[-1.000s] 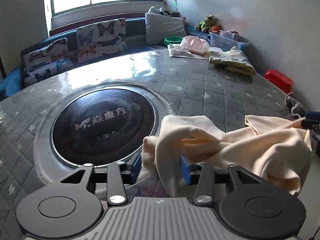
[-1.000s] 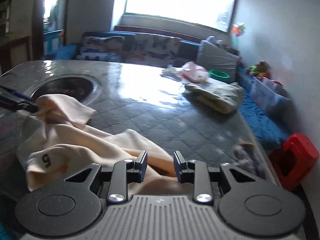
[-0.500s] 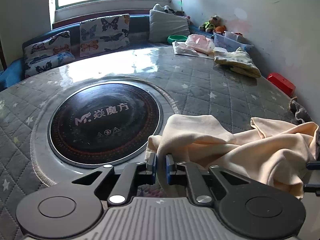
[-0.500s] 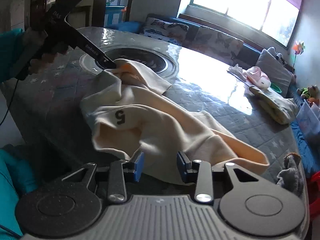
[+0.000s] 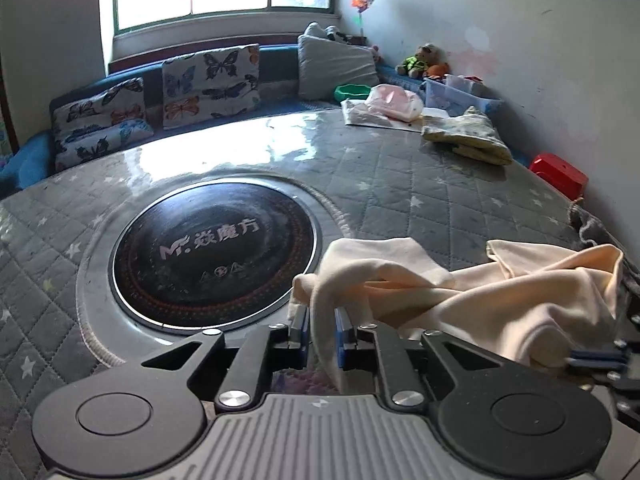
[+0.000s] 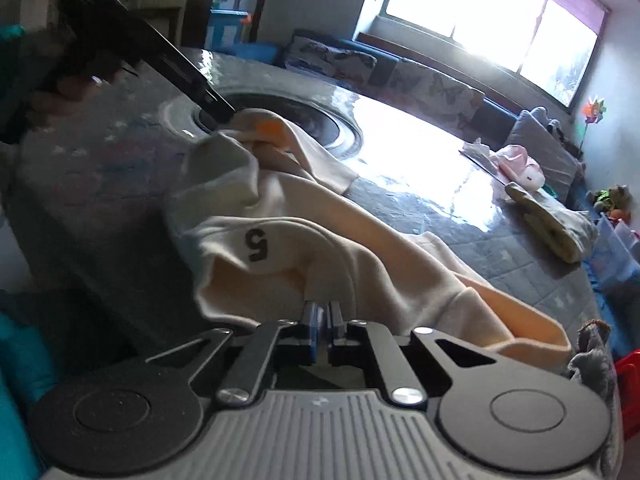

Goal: Fold clothes

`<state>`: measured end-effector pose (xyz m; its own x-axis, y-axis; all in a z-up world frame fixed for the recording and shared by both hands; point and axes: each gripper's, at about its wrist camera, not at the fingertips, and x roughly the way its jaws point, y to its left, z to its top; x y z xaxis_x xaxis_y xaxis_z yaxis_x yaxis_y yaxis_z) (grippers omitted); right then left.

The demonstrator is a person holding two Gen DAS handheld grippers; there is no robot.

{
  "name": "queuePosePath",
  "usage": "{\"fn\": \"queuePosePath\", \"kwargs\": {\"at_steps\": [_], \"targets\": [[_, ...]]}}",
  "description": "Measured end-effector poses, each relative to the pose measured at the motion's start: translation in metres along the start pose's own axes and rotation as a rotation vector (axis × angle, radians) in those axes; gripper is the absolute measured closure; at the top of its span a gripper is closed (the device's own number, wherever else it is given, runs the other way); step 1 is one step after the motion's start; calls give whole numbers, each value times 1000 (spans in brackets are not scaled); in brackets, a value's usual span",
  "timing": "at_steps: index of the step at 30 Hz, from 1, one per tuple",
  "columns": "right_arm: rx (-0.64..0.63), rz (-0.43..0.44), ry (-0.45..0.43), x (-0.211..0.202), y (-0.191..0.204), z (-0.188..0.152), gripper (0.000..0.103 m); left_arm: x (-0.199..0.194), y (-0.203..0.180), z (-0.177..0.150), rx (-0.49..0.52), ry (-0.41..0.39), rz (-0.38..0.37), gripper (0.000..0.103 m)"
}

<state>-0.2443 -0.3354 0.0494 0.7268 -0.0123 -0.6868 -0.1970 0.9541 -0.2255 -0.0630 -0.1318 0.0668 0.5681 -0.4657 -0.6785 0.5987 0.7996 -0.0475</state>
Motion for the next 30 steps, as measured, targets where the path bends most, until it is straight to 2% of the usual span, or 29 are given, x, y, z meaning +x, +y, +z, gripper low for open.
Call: {"fn": "queuePosePath", "kwargs": {"at_steps": [5, 8, 11, 14, 15, 18, 20, 22, 24, 26, 29, 30], "targets": [[22, 104, -30, -34, -3, -5, 101, 2, -2, -6, 12, 11, -2, 77], [-36, 136, 14, -41, 3, -13, 101, 0, -2, -7, 13, 3, 2, 68], [-52, 202, 78, -36, 5, -20, 100, -5, -3, -7, 21, -3, 2, 66], [-41, 224, 66, -40, 6, -23, 99, -12, -8, -11, 47, -5, -4, 65], [-41, 223, 53, -43, 5, -23, 95, -16, -12, -13, 65, -8, -25, 65], [-58, 160, 27, -50, -2, -26, 76, -28, -24, -21, 106, -8, -98, 64], [-101, 102, 27, -51, -3, -27, 74, -33, -34, -28, 126, 2, -154, 62], [-137, 49, 37, -47, -4, -29, 68, -39, -47, -34, 167, 1, -192, 60], [-190, 22, 41, -42, -3, -31, 59, -45, -61, -40, 213, -3, -242, 55], [-271, -14, 49, -37, 3, -36, 54, -47, -74, -45, 242, 8, -285, 55], [-375, -41, 61, -30, 13, -45, 53, -46, -90, -51, 284, 18, -328, 55], [-406, -44, 58, -28, 15, -47, 49, -44, -95, -53, 294, 29, -344, 55]]}}
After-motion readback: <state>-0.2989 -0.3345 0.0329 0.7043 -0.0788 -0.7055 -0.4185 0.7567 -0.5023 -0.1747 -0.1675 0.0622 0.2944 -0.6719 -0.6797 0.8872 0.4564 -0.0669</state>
